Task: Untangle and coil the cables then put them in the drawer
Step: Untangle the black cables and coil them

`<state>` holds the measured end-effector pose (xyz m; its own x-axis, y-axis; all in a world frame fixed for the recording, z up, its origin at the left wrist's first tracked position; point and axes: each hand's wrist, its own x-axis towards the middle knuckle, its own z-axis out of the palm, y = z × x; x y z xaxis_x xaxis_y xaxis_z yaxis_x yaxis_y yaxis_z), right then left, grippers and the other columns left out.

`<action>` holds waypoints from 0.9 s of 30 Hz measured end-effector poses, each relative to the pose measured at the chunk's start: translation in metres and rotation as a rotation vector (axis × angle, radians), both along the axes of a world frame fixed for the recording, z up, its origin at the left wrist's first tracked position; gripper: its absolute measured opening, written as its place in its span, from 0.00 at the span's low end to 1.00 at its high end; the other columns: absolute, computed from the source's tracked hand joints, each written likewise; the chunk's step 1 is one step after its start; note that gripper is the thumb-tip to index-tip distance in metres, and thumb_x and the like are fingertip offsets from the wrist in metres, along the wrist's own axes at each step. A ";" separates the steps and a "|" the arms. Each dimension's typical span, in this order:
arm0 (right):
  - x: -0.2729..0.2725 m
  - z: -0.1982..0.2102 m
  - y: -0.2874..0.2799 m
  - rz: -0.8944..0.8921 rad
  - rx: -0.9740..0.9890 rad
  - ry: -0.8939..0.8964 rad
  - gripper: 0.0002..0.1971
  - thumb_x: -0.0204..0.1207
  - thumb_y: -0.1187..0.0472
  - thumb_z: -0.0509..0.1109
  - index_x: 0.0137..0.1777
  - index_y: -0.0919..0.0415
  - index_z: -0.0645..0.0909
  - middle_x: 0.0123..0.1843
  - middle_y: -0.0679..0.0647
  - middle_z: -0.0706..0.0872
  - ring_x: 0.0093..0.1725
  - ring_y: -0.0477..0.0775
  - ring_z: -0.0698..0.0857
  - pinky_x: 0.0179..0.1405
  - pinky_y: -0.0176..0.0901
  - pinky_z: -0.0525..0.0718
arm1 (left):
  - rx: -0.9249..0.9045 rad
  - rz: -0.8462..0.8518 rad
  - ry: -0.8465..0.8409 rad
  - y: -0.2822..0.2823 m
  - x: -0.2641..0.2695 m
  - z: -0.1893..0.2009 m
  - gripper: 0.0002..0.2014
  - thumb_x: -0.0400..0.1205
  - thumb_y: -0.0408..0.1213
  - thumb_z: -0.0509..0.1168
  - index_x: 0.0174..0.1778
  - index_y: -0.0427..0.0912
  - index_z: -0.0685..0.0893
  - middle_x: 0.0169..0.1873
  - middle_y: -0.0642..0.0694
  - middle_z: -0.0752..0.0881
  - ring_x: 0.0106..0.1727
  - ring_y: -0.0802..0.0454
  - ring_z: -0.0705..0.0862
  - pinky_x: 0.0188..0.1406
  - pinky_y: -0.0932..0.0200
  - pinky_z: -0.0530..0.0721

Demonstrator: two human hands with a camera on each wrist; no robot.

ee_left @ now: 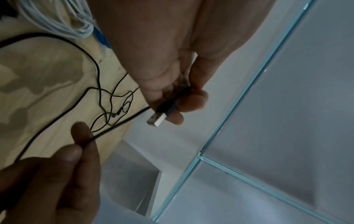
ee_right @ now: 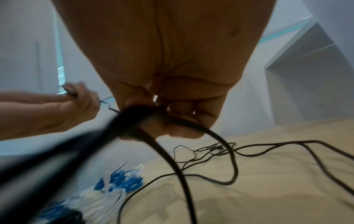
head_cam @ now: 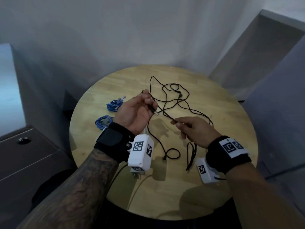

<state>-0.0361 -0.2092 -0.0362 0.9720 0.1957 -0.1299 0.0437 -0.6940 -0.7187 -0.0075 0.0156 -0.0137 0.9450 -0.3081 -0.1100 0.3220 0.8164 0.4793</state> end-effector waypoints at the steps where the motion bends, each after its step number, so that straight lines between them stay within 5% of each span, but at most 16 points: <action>1: -0.002 -0.002 0.005 0.019 -0.023 0.018 0.12 0.86 0.48 0.62 0.63 0.39 0.85 0.31 0.45 0.86 0.26 0.40 0.78 0.34 0.41 0.78 | 0.007 0.030 -0.010 -0.003 0.002 -0.002 0.07 0.85 0.29 0.55 0.49 0.39 0.79 0.35 0.50 0.80 0.35 0.57 0.82 0.51 0.57 0.88; 3: -0.007 -0.004 0.018 0.075 -0.074 0.019 0.13 0.86 0.47 0.61 0.65 0.39 0.84 0.42 0.40 0.89 0.38 0.39 0.84 0.45 0.41 0.85 | 0.031 0.100 -0.027 -0.008 0.006 -0.007 0.08 0.88 0.30 0.55 0.50 0.37 0.80 0.39 0.47 0.86 0.40 0.55 0.88 0.58 0.54 0.87; 6: -0.013 0.000 0.031 0.142 -0.141 -0.050 0.15 0.86 0.46 0.62 0.68 0.40 0.83 0.65 0.40 0.87 0.62 0.42 0.85 0.65 0.47 0.82 | 0.129 0.190 -0.052 -0.014 0.012 -0.014 0.08 0.88 0.29 0.55 0.50 0.37 0.80 0.41 0.44 0.90 0.45 0.51 0.91 0.55 0.53 0.89; 12: -0.018 0.019 0.023 0.156 -0.117 -0.171 0.11 0.83 0.52 0.67 0.61 0.45 0.88 0.49 0.41 0.91 0.45 0.37 0.86 0.49 0.41 0.85 | 0.548 0.280 -0.257 -0.029 0.008 -0.023 0.06 0.87 0.25 0.57 0.53 0.34 0.79 0.44 0.38 0.89 0.48 0.44 0.91 0.57 0.51 0.87; 16: -0.017 0.030 0.017 0.022 0.035 -0.370 0.07 0.81 0.56 0.71 0.47 0.50 0.91 0.32 0.40 0.87 0.32 0.40 0.83 0.34 0.36 0.80 | 1.122 0.130 -0.602 -0.041 -0.003 -0.026 0.06 0.87 0.27 0.58 0.49 0.37 0.80 0.33 0.46 0.87 0.34 0.55 0.85 0.36 0.60 0.83; 21: -0.012 0.030 0.003 -0.022 0.038 -0.301 0.07 0.81 0.51 0.71 0.44 0.49 0.89 0.23 0.36 0.80 0.23 0.41 0.76 0.30 0.36 0.72 | 1.273 -0.202 -0.689 -0.042 -0.007 -0.018 0.17 0.90 0.44 0.54 0.36 0.48 0.78 0.29 0.51 0.74 0.33 0.52 0.73 0.38 0.48 0.79; 25: -0.002 0.029 -0.001 -0.047 0.070 -0.262 0.09 0.78 0.47 0.73 0.42 0.51 0.85 0.22 0.47 0.72 0.23 0.45 0.69 0.30 0.40 0.69 | 1.442 -0.255 -0.625 -0.023 -0.002 -0.009 0.17 0.86 0.50 0.60 0.33 0.50 0.83 0.25 0.57 0.77 0.31 0.56 0.75 0.36 0.57 0.78; 27: 0.005 0.031 -0.010 -0.090 0.069 -0.229 0.13 0.76 0.42 0.73 0.41 0.51 0.86 0.29 0.56 0.80 0.29 0.51 0.75 0.35 0.43 0.74 | 1.459 -0.218 -0.581 -0.011 0.001 -0.007 0.19 0.86 0.51 0.62 0.29 0.49 0.80 0.23 0.56 0.75 0.27 0.55 0.73 0.32 0.60 0.75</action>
